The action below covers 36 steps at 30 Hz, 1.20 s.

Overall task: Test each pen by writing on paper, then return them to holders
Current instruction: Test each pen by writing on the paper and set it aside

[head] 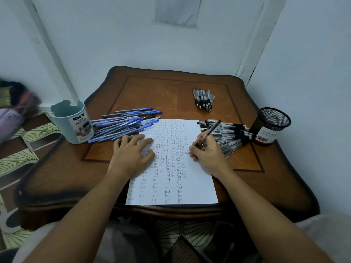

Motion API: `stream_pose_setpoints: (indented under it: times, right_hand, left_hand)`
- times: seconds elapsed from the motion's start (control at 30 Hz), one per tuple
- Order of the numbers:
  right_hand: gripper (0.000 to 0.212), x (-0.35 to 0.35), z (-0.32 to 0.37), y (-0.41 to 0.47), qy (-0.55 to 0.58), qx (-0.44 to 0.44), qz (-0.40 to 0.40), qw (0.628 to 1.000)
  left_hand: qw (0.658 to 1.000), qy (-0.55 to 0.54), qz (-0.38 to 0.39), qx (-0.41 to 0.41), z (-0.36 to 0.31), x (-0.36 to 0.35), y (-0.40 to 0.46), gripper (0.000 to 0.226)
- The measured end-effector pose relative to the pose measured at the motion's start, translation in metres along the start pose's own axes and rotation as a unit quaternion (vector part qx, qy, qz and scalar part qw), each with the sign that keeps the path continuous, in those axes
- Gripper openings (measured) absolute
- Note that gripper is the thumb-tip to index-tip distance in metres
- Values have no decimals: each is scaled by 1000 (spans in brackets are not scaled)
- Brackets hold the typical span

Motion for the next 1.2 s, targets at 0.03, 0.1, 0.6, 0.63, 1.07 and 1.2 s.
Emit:
stream_pose_setpoints:
  times: [0.03, 0.1, 0.6, 0.63, 1.07, 1.2]
  right_hand:
    - [22, 1, 0, 0, 16, -7, -1, 1000]
    - [21, 1, 1, 0, 20, -11, -5, 1000]
    - [25, 2, 18, -3, 158, -70, -28, 984]
    - [22, 1, 19, -4, 158, -70, -28, 985]
    - [16, -1, 15, -2, 143, -60, -6, 988]
    - [12, 0, 16, 0, 144, -34, 13, 989]
  left_hand:
    - [1000, -1, -1, 0, 0, 0, 0, 68]
    - [1000, -4, -2, 0, -1, 1, 0, 68]
    - [1000, -4, -3, 0, 0, 1, 2, 69]
    - [1000, -3, -2, 0, 0, 1, 2, 69]
    - [1000, -1, -5, -1, 0, 0, 0, 67]
    - [1000, 5, 1, 0, 1, -1, 0, 65]
Point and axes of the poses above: each hand's wrist, its own y-axis towards the middle knuckle, its own x-axis out of the back of the hand, z = x × y, the point moved 2 cm from there along y, towards the middle knuckle, and after that the axes turned 8 degrees about -y, right-handed, at the moved point
